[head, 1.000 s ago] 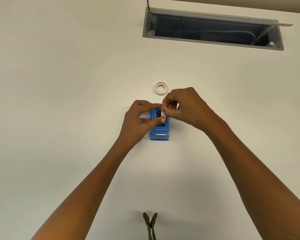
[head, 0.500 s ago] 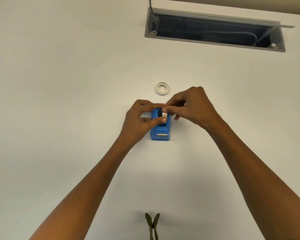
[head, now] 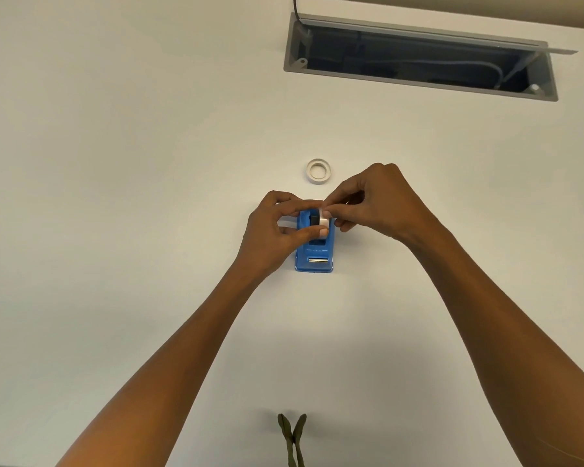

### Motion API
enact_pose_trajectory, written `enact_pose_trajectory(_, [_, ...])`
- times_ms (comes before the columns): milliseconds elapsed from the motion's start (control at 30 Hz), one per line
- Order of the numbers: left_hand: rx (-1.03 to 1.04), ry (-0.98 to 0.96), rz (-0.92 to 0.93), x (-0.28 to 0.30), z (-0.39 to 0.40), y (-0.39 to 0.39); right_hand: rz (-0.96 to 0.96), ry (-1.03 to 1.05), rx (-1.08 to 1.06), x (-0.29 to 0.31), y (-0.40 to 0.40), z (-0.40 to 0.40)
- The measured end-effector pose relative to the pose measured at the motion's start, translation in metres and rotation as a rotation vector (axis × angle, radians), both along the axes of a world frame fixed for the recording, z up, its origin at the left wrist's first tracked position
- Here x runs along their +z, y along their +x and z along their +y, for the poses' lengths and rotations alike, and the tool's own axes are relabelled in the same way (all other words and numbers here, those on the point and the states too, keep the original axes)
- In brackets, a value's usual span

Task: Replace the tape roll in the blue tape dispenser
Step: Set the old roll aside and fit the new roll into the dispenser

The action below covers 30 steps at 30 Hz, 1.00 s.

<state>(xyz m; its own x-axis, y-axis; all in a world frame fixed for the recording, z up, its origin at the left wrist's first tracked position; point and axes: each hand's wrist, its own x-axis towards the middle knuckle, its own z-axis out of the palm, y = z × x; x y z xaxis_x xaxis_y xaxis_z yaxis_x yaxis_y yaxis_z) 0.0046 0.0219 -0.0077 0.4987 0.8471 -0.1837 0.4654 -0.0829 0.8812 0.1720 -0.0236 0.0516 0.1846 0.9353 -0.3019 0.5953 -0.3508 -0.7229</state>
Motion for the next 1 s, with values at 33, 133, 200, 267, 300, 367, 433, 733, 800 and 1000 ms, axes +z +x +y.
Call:
enact_pose_trajectory(33, [-0.006, 0.001, 0.013, 0.0, 0.0, 0.0, -0.021, -0.009, 0.013, 0.001, 0.0, 0.001])
enact_pose_trajectory(133, [-0.018, -0.004, 0.031, 0.0, 0.001, 0.001, -0.066, -0.014, 0.047, 0.003, -0.002, 0.004])
enact_pose_trajectory(200, [-0.016, -0.008, 0.024, 0.0, 0.001, 0.001, -0.093, -0.013, 0.074, 0.005, -0.003, 0.005])
enact_pose_trajectory(267, [-0.013, -0.014, 0.019, 0.0, 0.0, 0.001, -0.124, -0.001, 0.094, 0.006, -0.003, 0.005])
enact_pose_trajectory(300, [-0.012, -0.02, 0.015, -0.001, 0.0, 0.001, -0.135, 0.004, 0.101, 0.007, -0.004, 0.005])
enact_pose_trajectory(367, [-0.015, -0.032, -0.008, -0.001, 0.0, 0.001, -0.174, 0.004, 0.133, 0.008, -0.007, 0.006])
enact_pose_trajectory(433, [-0.02, -0.034, -0.023, -0.001, 0.0, 0.001, -0.243, 0.009, 0.188, 0.009, -0.01, 0.007])
enact_pose_trajectory(733, [-0.021, -0.018, -0.033, 0.0, 0.001, 0.0, -0.373, -0.019, 0.276, 0.005, -0.015, 0.01])
enact_pose_trajectory(800, [-0.023, -0.028, -0.053, 0.0, 0.002, -0.001, -0.358, -0.025, 0.268, 0.004, -0.016, 0.009])
enact_pose_trajectory(1000, [-0.07, -0.021, -0.072, -0.001, 0.004, -0.003, -0.444, -0.009, 0.281, 0.001, -0.016, 0.001])
